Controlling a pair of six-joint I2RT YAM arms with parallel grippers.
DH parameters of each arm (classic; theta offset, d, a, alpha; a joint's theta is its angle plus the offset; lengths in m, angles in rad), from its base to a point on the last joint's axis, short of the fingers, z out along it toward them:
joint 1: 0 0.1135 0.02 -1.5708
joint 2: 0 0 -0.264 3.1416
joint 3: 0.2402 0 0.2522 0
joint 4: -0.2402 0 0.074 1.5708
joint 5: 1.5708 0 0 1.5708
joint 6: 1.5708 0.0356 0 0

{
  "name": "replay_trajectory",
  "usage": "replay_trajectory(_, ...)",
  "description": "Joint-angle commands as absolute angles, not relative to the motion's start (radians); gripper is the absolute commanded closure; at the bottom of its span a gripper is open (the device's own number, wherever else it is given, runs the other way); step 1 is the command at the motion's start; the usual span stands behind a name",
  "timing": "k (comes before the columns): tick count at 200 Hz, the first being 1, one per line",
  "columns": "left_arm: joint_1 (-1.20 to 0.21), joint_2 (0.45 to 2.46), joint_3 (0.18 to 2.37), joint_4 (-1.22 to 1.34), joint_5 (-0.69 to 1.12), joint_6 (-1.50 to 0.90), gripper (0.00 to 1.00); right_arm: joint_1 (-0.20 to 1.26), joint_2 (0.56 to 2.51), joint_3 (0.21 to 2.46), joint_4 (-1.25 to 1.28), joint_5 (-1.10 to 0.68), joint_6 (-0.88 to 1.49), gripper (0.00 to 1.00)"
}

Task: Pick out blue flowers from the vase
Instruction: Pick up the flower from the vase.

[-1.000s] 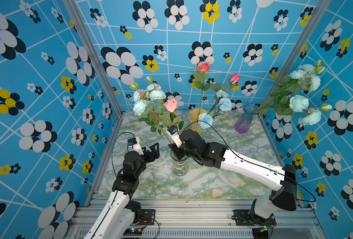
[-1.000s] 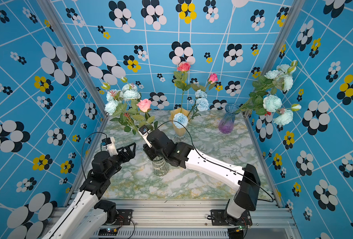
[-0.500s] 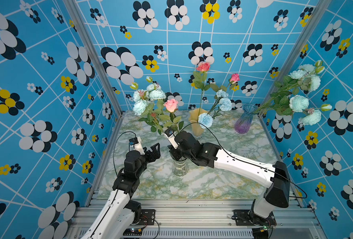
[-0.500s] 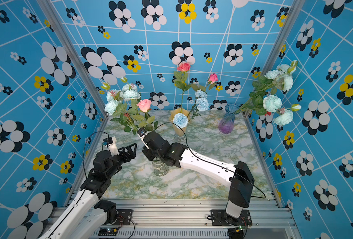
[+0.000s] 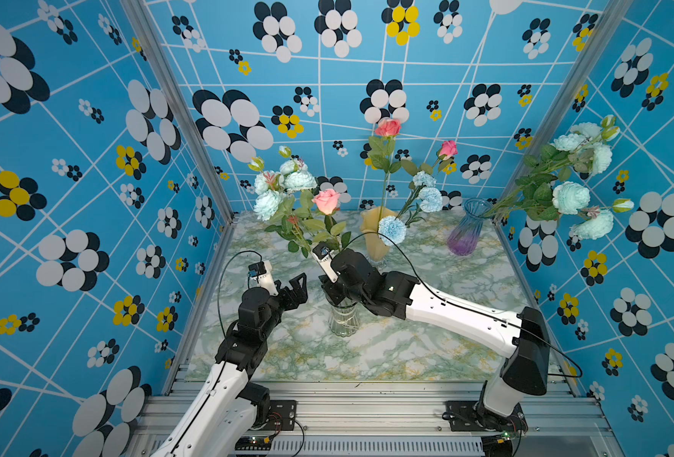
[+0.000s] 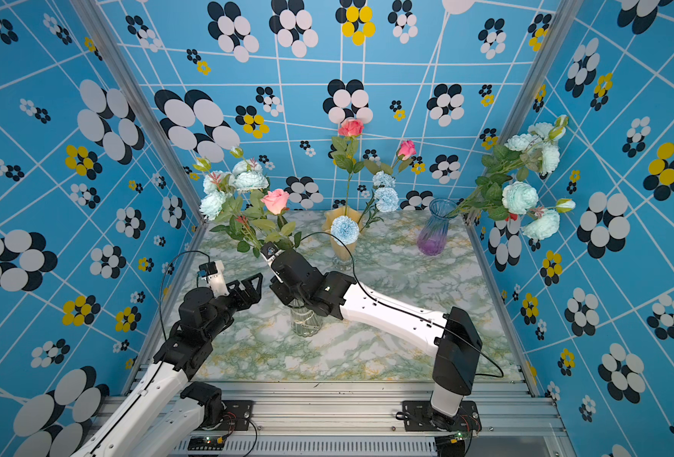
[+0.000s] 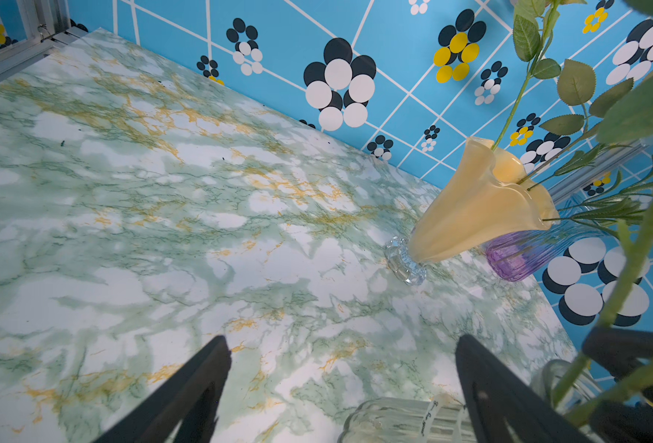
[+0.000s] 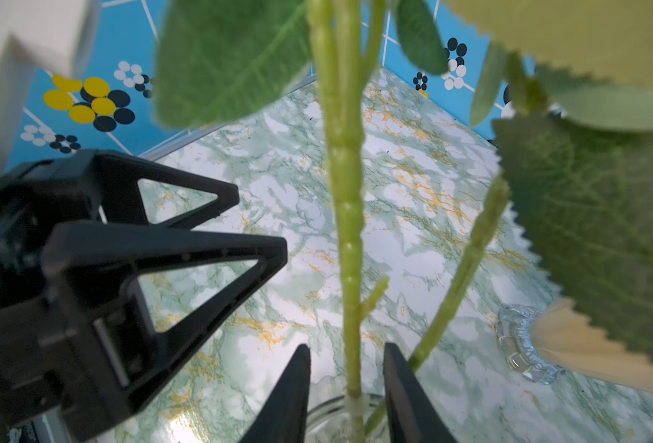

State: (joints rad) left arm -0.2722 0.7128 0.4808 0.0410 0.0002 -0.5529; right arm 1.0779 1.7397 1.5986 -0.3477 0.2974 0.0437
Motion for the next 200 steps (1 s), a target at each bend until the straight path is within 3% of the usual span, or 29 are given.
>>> replay_trajectory(1,-0.282,0.718,0.518,0.026,-0.020,-0.527,0.05,1.084,1.753,1.632,-0.315,0.333,0.041,0.62)
replay_trajectory(102,-0.306,0.723,0.527,0.020,-0.044,-0.514,0.06,1.088,1.729,1.624,-0.306,0.320,0.042,0.92)
replay_trajectory(200,-0.313,0.723,0.528,0.018,-0.052,-0.512,0.07,1.117,1.637,1.691,-0.363,0.302,-0.004,1.00)
